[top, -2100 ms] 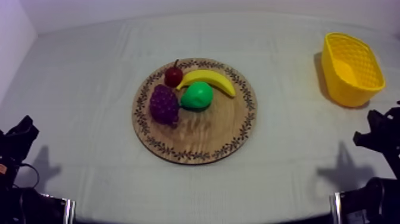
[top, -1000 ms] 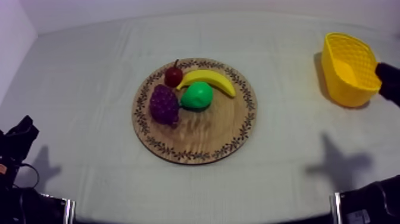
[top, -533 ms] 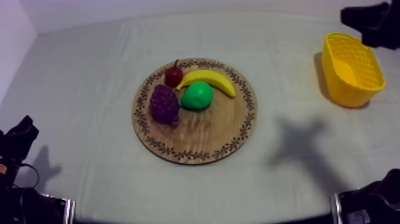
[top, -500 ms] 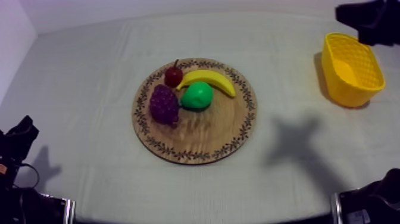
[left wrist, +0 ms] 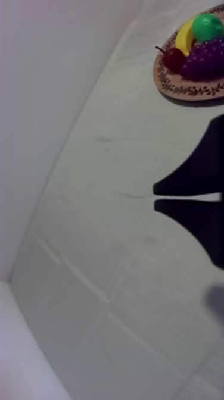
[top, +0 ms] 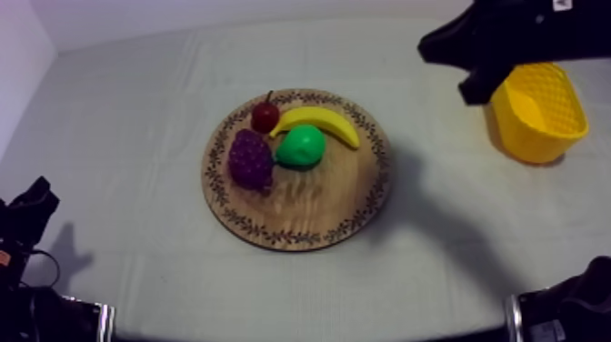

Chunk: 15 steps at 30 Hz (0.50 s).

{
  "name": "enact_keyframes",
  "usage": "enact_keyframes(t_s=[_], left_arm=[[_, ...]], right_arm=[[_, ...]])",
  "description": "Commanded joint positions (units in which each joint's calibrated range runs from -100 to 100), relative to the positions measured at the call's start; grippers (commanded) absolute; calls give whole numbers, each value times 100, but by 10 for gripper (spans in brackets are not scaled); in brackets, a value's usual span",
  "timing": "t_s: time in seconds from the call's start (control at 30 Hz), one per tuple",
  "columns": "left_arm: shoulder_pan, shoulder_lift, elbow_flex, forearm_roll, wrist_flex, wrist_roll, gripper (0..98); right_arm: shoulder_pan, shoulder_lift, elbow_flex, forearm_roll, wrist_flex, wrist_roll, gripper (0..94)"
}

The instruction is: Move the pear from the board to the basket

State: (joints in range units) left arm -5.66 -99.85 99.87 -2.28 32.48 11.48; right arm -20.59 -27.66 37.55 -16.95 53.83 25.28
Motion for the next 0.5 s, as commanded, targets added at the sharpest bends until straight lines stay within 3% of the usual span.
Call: enact_keyframes(t_s=[0.0,0.3,0.47], left_arm=[[-2,2,2,0,1,-3,1],[-2,2,2,0,1,-4,1],[-2,2,2,0,1,-3,1]], right_arm=[[-4,47,171,-99,-32,477,59],[70,220,376,-46,58,649,283],[171,352,413,-158,323,915,398]])
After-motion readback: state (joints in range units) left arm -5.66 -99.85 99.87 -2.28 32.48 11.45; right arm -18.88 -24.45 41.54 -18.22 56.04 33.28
